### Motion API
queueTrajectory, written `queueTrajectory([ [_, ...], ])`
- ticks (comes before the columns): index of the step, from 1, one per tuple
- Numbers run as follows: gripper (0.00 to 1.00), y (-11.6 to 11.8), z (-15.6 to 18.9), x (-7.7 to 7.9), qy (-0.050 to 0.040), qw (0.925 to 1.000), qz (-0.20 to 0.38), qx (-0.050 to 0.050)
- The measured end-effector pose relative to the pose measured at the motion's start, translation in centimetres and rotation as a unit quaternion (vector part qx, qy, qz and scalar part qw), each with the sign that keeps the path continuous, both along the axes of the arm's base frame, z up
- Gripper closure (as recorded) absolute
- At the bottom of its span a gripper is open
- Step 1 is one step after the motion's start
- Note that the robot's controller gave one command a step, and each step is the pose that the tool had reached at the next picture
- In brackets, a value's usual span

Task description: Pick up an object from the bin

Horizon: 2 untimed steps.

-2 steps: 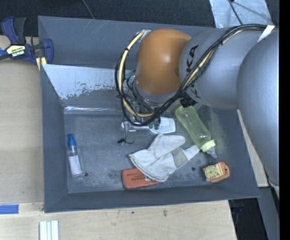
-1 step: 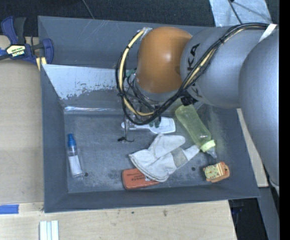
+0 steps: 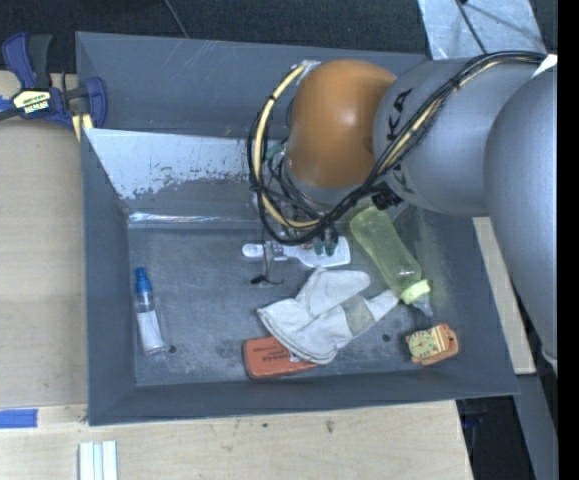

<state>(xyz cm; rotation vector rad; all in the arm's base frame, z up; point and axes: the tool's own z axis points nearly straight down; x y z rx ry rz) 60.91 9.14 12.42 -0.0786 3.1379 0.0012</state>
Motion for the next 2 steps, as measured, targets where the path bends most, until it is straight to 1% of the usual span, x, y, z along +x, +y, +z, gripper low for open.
queueTrajectory([
  [1,0.00,-1.4,-3.6,0.0,-0.0005,0.9997,0.023,0.000],
  [2,1.00,-2.2,-5.3,1.0,-0.0025,0.9962,0.087,0.000],
])
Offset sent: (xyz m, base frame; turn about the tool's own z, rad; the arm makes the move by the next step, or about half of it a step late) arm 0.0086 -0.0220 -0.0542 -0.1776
